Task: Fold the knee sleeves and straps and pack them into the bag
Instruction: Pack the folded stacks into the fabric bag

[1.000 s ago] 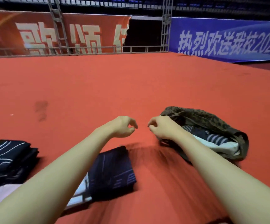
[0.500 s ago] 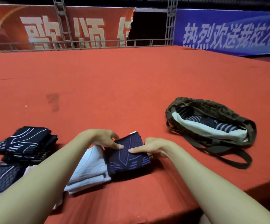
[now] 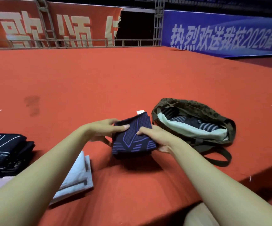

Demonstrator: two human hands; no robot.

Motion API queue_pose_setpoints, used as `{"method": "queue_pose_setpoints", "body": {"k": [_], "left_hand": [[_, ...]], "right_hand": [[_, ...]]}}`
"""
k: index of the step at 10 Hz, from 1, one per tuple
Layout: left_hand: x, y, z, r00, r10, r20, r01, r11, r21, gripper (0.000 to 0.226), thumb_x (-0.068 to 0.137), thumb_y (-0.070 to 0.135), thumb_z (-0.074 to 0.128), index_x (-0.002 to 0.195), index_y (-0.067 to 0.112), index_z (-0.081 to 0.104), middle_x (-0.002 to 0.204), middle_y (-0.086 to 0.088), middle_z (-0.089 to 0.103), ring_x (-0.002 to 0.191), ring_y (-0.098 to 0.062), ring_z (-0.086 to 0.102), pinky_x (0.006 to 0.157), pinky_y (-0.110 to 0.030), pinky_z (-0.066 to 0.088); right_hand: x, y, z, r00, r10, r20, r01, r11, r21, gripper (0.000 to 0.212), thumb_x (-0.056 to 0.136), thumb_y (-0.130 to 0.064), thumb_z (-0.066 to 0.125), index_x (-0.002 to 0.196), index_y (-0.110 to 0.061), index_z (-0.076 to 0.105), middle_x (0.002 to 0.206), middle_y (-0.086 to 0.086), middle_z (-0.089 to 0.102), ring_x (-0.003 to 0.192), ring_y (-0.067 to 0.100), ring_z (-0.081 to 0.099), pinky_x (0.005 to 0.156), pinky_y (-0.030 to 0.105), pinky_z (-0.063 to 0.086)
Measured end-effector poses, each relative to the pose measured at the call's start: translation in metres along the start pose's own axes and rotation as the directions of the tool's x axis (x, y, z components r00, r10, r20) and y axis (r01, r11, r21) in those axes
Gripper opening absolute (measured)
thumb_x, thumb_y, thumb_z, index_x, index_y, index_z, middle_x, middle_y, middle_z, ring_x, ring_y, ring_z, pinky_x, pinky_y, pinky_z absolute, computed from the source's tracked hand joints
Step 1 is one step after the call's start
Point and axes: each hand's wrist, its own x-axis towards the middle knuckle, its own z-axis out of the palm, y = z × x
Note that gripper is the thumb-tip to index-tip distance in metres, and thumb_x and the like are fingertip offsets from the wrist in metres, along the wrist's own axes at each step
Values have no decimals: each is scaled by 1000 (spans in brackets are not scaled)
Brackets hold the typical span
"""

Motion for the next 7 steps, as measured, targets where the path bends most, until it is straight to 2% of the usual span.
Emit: {"method": "queue_pose_setpoints", "body": {"k": [1,2,3,4,5,6,7], "left_hand": [[35,17,19,1000,-14,-13,12,989,-150,76,73,72,83,137,37,62,144,-8,62,129,-34,63,99,-61,56],[45,44,46,997,81,17,-72,947,-313,56,92,54,75,136,22,65,136,-12,68,113,-26,73,84,-44,64],[52,82,78,992,125,6,-113,919,-377,42,99,32,69,134,9,64,129,-15,71,90,-20,76,65,-30,61],[69,109,101,989,151,-14,-145,915,-376,43,97,28,71,135,8,63,130,-15,71,96,-23,73,71,-34,63],[85,127,117,981,195,-4,-175,874,-452,29,99,24,69,127,17,67,116,-7,77,89,-20,75,73,-35,63],[104,134,130,974,225,-17,-195,804,-562,29,100,18,66,129,16,65,114,-8,77,87,-20,76,67,-33,61],[122,140,144,975,219,-45,-197,746,-636,28,99,17,65,127,18,65,111,-7,77,85,-19,76,64,-34,61]], "right_hand": [[-9,-23,-30,990,-117,-76,120,992,33,49,80,-9,71,127,-12,58,113,16,73,98,29,71,87,39,58],[-24,-44,-57,974,-178,-139,188,980,67,35,93,-1,62,126,-12,58,107,15,73,91,26,72,84,39,59],[-31,-53,-86,960,-187,-208,200,979,43,27,96,-6,63,123,-10,61,104,14,75,85,26,73,78,40,61],[-40,-56,-112,958,-165,-236,179,983,40,20,103,-22,62,120,-14,65,110,12,77,90,24,75,83,39,61],[-50,-62,-146,931,-138,-337,113,989,-90,41,108,-50,45,117,-19,69,108,3,79,91,18,76,82,36,62],[-54,-59,-200,762,-357,-540,-119,743,-659,42,103,-52,47,113,-18,69,115,6,75,108,28,70,93,44,57],[-66,-45,-237,691,-381,-614,-521,326,-789,51,88,-55,62,128,-23,57,134,8,57,129,38,48,103,49,45]]}}
